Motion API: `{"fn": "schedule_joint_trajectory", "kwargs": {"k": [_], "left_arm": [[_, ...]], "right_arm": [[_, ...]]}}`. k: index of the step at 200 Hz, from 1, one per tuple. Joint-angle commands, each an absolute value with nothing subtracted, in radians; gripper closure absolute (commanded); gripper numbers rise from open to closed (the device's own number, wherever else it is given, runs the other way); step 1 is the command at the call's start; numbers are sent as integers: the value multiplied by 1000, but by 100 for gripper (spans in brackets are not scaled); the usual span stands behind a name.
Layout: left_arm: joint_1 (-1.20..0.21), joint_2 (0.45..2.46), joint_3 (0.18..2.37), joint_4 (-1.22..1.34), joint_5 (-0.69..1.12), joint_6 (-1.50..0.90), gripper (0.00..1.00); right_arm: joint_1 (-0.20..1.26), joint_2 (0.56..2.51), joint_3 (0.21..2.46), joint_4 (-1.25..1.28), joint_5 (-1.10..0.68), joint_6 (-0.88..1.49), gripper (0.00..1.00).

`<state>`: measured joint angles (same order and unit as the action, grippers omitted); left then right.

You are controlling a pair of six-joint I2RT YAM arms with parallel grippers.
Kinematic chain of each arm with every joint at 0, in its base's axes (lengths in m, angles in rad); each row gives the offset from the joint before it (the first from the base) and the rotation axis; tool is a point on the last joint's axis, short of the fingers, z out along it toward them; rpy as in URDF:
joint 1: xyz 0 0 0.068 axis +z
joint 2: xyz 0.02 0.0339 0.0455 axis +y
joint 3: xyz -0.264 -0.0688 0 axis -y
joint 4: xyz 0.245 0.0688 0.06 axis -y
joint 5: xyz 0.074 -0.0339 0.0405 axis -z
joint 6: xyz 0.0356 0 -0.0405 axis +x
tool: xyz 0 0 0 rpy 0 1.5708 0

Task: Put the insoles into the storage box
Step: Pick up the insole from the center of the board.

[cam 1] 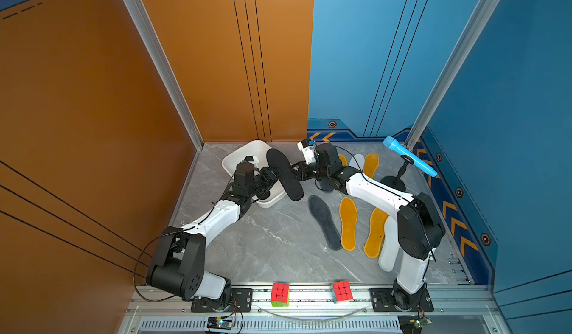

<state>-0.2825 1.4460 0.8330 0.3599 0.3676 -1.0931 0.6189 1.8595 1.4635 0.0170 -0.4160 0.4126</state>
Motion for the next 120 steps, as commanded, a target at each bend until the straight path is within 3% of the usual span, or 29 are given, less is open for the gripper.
{"fn": "schedule_joint_trajectory", "kwargs": {"k": [1,27,42,80,94,120], "left_arm": [[-287,1457,864,384,369,-1083,74],[-288,1460,866,384,372,-1086,83],[-288,1463,864,386,374,-1088,100],[-287,1470,871,387,381,-1095,100],[-282,1466,869,393,374,-1101,100],[-256,1451,851,430,357,-1133,100]], "right_arm": [[620,1867,1480,40,-423,423,100],[620,1873,1481,43,-427,425,100],[620,1878,1486,48,-430,428,100],[619,1890,1504,46,-444,432,100],[613,1887,1506,47,-437,438,87],[588,1872,1500,50,-439,446,75]]}}
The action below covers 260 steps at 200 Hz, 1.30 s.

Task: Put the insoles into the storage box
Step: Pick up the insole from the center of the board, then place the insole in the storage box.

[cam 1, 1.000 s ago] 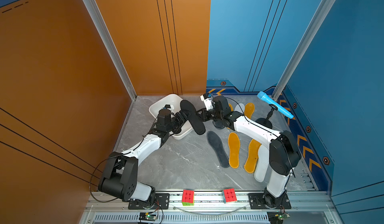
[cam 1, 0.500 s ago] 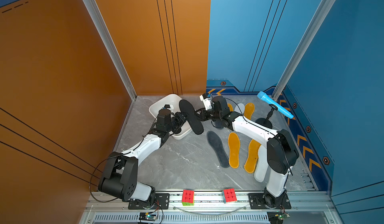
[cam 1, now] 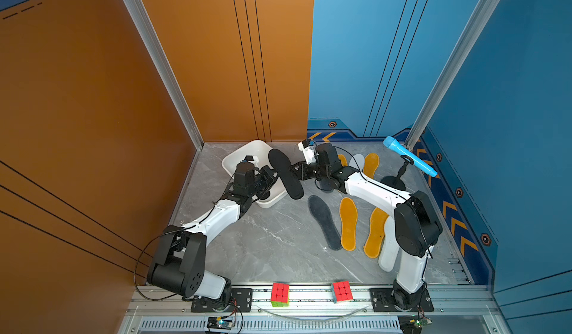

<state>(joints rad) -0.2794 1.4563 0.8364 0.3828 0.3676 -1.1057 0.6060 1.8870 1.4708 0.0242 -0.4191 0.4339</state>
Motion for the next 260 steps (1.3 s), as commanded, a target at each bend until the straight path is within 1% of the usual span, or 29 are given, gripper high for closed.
{"fn": "schedule_joint_trajectory", "kwargs": {"k": [1,13,29,45,69,89,104,154,174,216,260], "left_arm": [[-254,1451,850,430,356,-1134,100],[-238,1447,847,442,349,-1147,100],[-216,1447,845,455,345,-1163,100],[-187,1458,850,455,336,-1190,100],[-142,1500,867,455,314,-1230,100],[-134,1557,900,454,300,-1233,100],[-122,1616,936,454,314,-1251,100],[-94,1838,1138,398,382,-1249,100],[-88,1889,1206,325,393,-1217,100],[-85,1946,1287,186,350,-1142,100],[-91,2002,1359,89,343,-1121,100]], "right_arm": [[587,1872,1498,51,-439,448,75],[573,1859,1489,58,-445,452,70],[551,1834,1469,68,-455,455,69],[529,1799,1440,67,-454,460,65],[502,1715,1374,49,-460,433,65],[486,1626,1311,1,-439,386,68],[474,1559,1266,-46,-411,359,68],[423,1359,1096,-93,-373,345,68],[404,1308,1058,-109,-369,345,68],[361,1289,986,-50,-451,406,68],[347,1355,976,20,-523,444,68]]}}
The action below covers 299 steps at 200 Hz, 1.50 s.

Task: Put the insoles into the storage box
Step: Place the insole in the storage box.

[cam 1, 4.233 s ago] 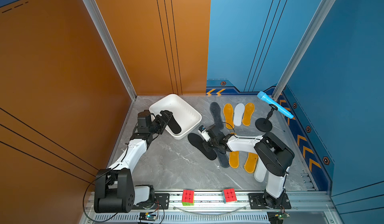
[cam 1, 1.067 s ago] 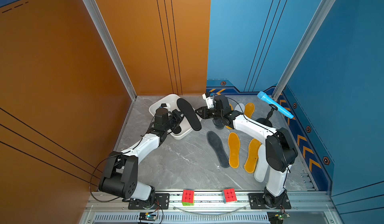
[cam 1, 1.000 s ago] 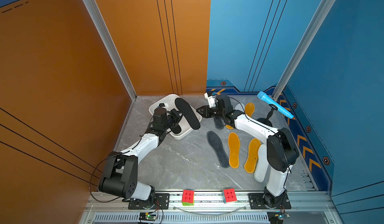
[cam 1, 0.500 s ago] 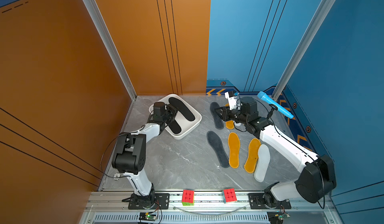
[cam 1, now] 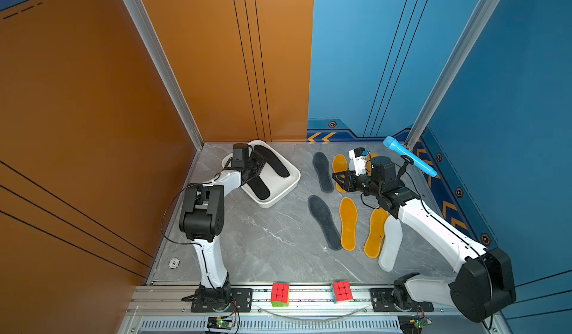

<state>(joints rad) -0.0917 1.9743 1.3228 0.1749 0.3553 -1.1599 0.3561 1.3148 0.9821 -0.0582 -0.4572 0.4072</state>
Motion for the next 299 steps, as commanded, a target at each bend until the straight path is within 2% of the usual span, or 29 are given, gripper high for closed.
{"fn": "schedule_joint_trajectory", "kwargs": {"k": [1,136,144,163,175,213,250,299], "left_arm": [[-91,2002,1359,87,343,-1121,100],[-103,2127,1481,-14,289,-1118,100],[-103,2128,1479,-19,282,-1120,94],[-101,2128,1472,-24,273,-1123,89],[-101,2130,1474,-31,269,-1123,81],[-100,2131,1477,-46,257,-1121,71],[-94,2121,1467,-56,257,-1116,52],[-87,2042,1442,-81,242,-1088,32]], "right_arm": [[347,1357,976,21,-526,445,68],[328,1497,971,153,-642,504,69],[325,1500,973,156,-647,505,69],[317,1503,973,163,-655,510,69],[313,1502,970,164,-658,511,69],[310,1499,962,163,-667,515,69],[308,1491,950,159,-660,516,69],[302,1512,971,49,-631,490,63]]}}
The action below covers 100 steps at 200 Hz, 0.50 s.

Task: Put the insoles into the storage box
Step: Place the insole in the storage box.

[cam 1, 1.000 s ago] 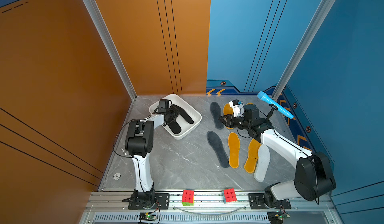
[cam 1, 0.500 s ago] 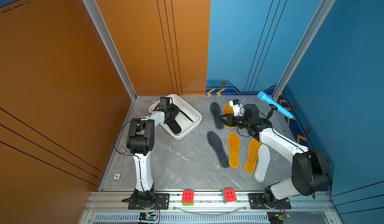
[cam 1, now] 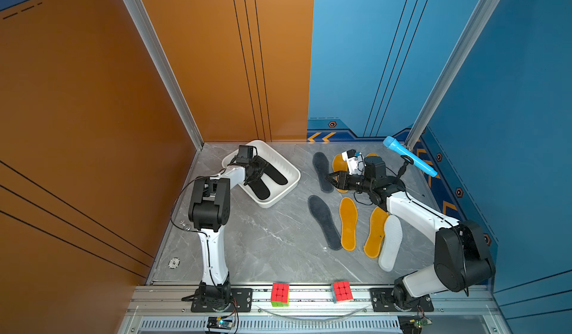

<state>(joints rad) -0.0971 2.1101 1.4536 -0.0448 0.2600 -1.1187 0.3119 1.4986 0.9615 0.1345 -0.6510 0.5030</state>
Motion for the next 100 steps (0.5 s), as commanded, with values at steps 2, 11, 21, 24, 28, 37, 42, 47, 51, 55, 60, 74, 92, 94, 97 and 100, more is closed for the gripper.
{"fn": "schedule_joint_trajectory", "kwargs": {"k": [2,11,21,24,28,37,42,47,51,55,60,74,92,94,97,100], "left_arm": [[-87,2038,1440,-81,243,-1086,32],[-86,2024,1439,-84,245,-1081,30],[-85,2010,1440,-87,248,-1076,28],[-84,2005,1439,-89,248,-1073,27],[-84,2001,1440,-89,250,-1073,27],[-81,1990,1437,-89,255,-1071,26],[-81,1986,1438,-89,258,-1071,25],[-79,1980,1437,-89,260,-1070,25],[-80,1975,1436,-89,259,-1067,25],[-80,1971,1434,-90,261,-1066,24],[-80,1966,1431,-89,261,-1066,24],[-80,1947,1418,-76,275,-1066,23],[-85,1901,1392,-68,280,-1055,19],[-86,1894,1389,-68,279,-1051,19],[-88,1884,1385,-68,280,-1045,18],[-90,1875,1380,-69,280,-1041,16]], "right_arm": [[303,1514,974,38,-629,485,63],[304,1527,987,-10,-610,467,62],[305,1542,997,-59,-588,450,61],[305,1546,999,-71,-582,446,61],[306,1551,1001,-87,-570,442,61],[309,1561,1007,-122,-546,432,61],[312,1566,1009,-140,-534,425,60],[314,1574,1011,-159,-523,417,60],[316,1578,1015,-175,-516,411,60],[320,1584,1019,-191,-507,404,60],[324,1593,1023,-212,-496,397,60],[341,1615,1036,-266,-463,374,60],[370,1646,1052,-338,-402,341,59],[373,1651,1053,-345,-396,338,59],[378,1657,1056,-355,-387,334,59],[382,1663,1058,-364,-379,328,59]]}}
